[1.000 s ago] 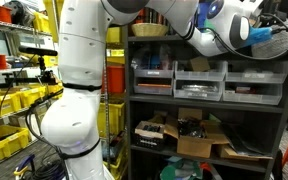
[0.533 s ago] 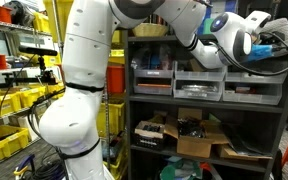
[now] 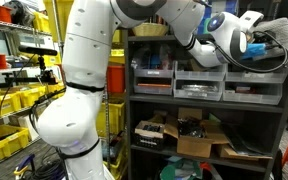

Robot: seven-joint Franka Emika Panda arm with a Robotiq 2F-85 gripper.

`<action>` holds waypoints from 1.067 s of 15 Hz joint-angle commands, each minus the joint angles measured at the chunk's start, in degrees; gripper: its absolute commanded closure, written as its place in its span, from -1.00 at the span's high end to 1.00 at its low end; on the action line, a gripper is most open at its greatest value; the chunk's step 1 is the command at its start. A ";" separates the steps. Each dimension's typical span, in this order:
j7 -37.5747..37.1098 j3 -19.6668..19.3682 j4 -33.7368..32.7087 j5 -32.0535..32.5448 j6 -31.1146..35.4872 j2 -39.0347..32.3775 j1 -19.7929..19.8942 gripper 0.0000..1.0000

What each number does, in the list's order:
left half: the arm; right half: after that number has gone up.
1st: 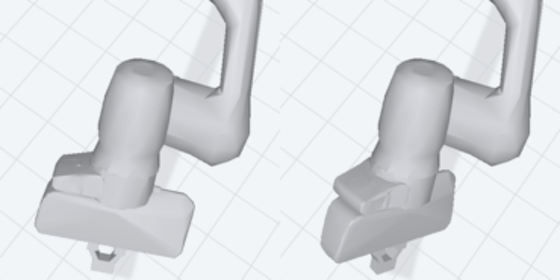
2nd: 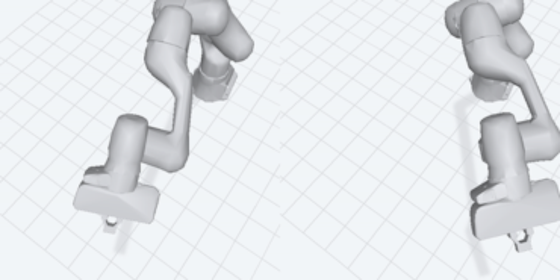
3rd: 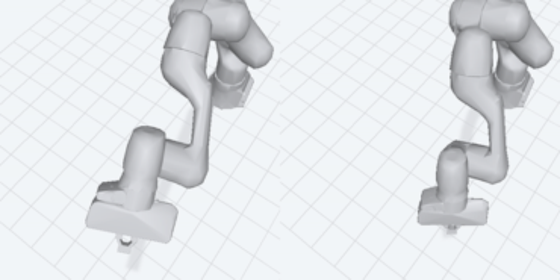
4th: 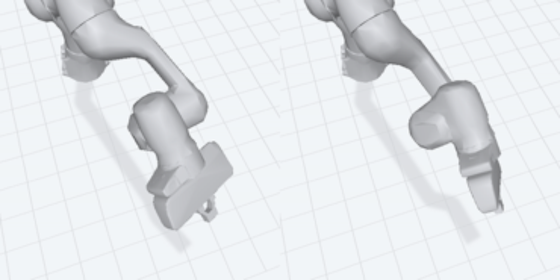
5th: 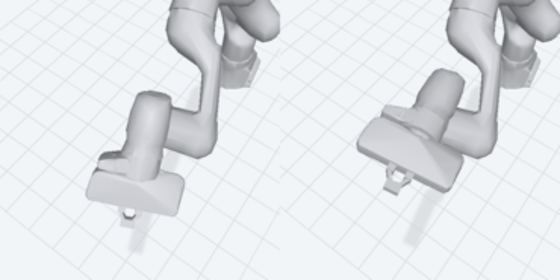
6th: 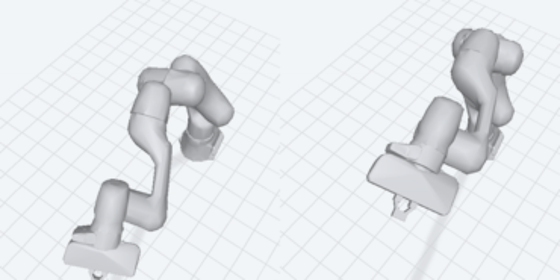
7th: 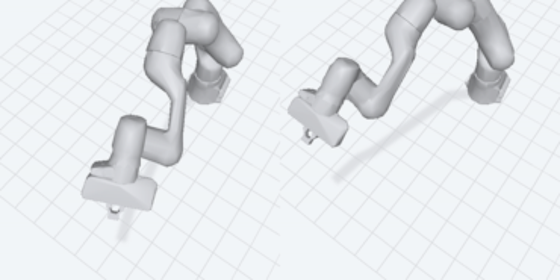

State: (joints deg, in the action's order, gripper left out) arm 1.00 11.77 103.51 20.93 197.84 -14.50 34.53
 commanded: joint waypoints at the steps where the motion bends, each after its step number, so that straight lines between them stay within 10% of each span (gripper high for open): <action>1: 0.25 1.84 -0.19 2.06 -0.02 -0.07 0.98 1.00; 14: 0.26 0.47 -3.16 -0.24 0.01 -2.29 1.73 1.00; 15: 0.39 0.61 -3.45 -0.03 0.01 -2.41 1.76 0.50; 16: 0.60 0.65 -3.79 0.23 0.00 -2.61 1.74 0.46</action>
State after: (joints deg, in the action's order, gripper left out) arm 1.01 12.16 101.59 20.89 197.81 -16.20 36.15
